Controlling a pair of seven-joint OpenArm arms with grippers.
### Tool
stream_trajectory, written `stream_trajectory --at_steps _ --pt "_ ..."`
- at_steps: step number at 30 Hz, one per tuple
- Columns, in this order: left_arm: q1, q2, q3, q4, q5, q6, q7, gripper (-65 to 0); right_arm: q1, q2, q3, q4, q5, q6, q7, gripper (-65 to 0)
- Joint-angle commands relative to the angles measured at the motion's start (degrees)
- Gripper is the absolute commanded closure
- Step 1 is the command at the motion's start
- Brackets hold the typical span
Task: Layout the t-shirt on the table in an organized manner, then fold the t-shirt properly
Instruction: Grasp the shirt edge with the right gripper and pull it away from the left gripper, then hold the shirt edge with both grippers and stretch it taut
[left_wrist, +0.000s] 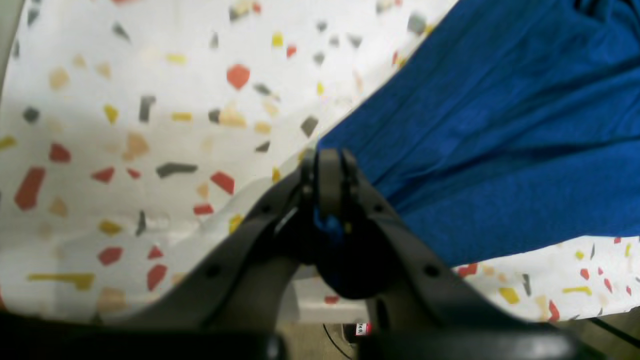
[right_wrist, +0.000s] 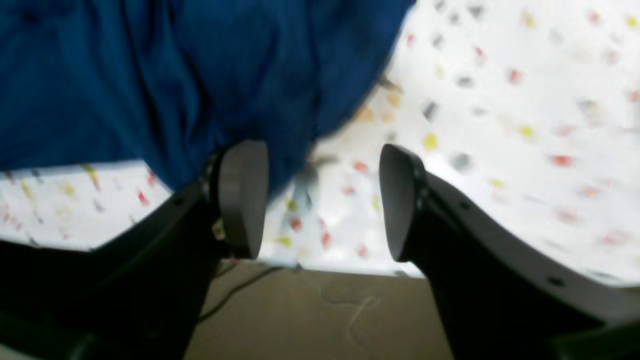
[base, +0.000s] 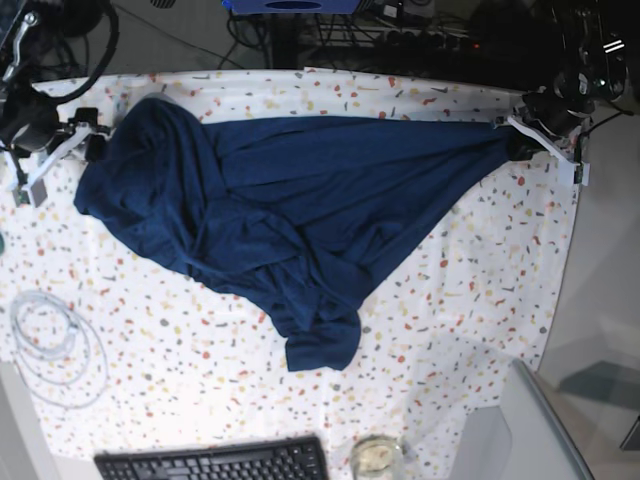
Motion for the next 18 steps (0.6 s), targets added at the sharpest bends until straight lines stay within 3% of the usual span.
stream_trajectory --at_steps 1,9,11,14,16,18 --pt "-0.29 -0.93 -0.29 0.91 -0.66 -0.18 -1.17 0.0 0.84 0.59 0.15 -1.89 0.84 0.09 0.62 -34.1" --pt "-0.29 -1.1 -0.82 0.91 -0.66 -0.27 -1.26 0.0 2.42 1.82 -0.46 -10.77 3.57 2.82 0.18 -31.4" --pt "-0.29 -1.63 -0.82 0.91 -0.66 -0.27 -1.26 0.0 1.1 1.73 -0.46 -10.77 3.57 2.91 0.18 -21.0" --pt "-0.29 -2.77 -0.82 0.91 -0.66 -0.27 -1.26 0.0 -0.66 1.64 -0.46 -10.77 3.65 2.99 0.01 0.0" --pt "-0.29 -2.95 -0.82 1.0 -0.66 -0.27 -1.26 0.0 -1.8 1.55 -0.46 -10.77 4.18 3.52 -0.08 -1.4" --pt "-0.29 -3.48 -0.82 1.18 -0.66 -0.27 -1.26 0.0 -2.94 1.55 -0.46 -11.04 5.76 6.51 -1.05 -0.9"
